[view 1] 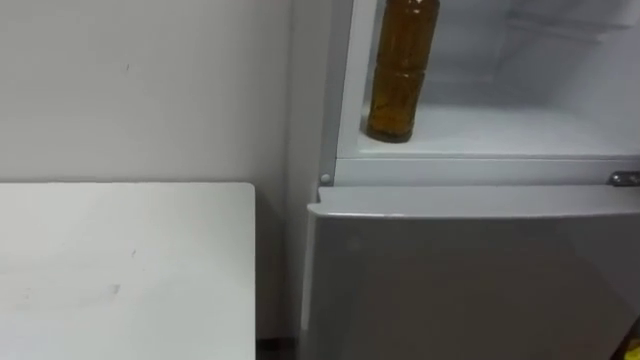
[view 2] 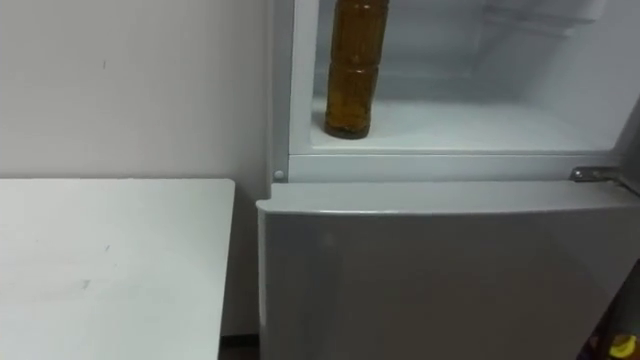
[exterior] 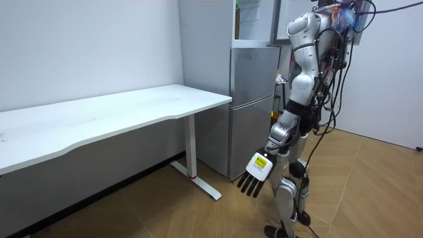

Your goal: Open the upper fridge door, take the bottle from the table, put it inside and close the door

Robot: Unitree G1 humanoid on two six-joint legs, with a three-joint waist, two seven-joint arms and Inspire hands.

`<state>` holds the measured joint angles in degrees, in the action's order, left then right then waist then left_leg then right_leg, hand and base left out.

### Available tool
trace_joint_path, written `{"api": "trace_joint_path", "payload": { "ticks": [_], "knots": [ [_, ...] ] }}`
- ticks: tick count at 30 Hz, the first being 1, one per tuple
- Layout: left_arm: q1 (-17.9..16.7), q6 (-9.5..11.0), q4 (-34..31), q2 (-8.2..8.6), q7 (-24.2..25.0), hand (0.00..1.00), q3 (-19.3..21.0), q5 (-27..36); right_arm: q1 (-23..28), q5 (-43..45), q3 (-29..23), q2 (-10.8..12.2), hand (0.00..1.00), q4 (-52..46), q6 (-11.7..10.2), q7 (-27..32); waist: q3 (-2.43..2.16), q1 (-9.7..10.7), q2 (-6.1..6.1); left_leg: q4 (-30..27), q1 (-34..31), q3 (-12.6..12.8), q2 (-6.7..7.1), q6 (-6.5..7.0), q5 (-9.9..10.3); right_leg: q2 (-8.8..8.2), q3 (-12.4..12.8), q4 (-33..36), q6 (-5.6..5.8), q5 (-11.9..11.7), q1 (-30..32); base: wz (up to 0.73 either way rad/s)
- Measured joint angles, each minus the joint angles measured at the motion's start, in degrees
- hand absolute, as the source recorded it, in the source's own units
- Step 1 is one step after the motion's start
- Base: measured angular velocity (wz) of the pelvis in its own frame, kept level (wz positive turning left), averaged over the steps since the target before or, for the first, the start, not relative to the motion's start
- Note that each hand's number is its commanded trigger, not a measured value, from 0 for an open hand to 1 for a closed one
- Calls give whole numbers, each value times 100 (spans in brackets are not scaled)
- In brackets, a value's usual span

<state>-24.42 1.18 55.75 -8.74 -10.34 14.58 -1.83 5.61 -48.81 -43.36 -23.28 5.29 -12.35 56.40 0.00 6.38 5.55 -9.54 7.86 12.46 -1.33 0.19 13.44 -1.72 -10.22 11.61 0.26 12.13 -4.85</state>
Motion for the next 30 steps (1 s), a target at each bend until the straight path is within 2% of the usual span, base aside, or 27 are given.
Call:
{"api": "trace_joint_path", "payload": {
  "ticks": [5, 7, 14, 16, 22, 26, 30],
  "knots": [
    [8, 7, 135, 9, 8, 0, -5, -3, -25, 495, 56, -1, 0, -50, 132, 141, 3, -27, -5, -11, 11, -8, 0, 0, 0, -4, -8, 10, -3, 4, 3, 0],
    [14, 7, 199, 4, 5, 0, -1, -4, -24, 597, 96, -1, 0, -190, 320, 292, 3, -17, -5, -9, 24, -14, 4, 0, 0, -10, -8, 17, 0, 18, 6, 0],
    [167, 46, 461, 4, 1, 0, -9, -22, -19, 654, 371, 0, 0, -451, 427, 647, 4, -5, -3, -8, 68, -14, 14, 2, -2, -22, 4, 129, -1, 44, 17, 0],
    [201, 119, 610, -2, 3, 0, -1, -71, 26, 673, 438, 18, 0, -611, 495, 681, 13, -9, -16, -12, 87, 2, 15, 2, -2, -24, 11, 207, -7, 52, 19, -2],
    [240, 171, 720, 27, 13, 0, 0, -117, 33, 1250, 712, 54, 0, -647, 499, 680, 24, -33, -31, -40, 57, 25, 16, 2, -2, -28, 98, 331, -20, 90, 151, -6],
    [236, 185, 720, 25, 38, 0, -2, -117, 134, 1297, 896, 90, 0, -912, 499, 680, 47, -49, -65, -66, 42, 74, 9, 2, -2, -28, 161, 410, -31, 105, 217, -8],
    [274, 191, 716, 22, 93, 0, -2, -117, 256, 1299, 1091, 104, 0, -1105, 499, 680, 48, -41, -68, -62, 49, 98, 8, 2, -2, -31, 173, 439, -36, 105, 238, -4]
  ]
}}
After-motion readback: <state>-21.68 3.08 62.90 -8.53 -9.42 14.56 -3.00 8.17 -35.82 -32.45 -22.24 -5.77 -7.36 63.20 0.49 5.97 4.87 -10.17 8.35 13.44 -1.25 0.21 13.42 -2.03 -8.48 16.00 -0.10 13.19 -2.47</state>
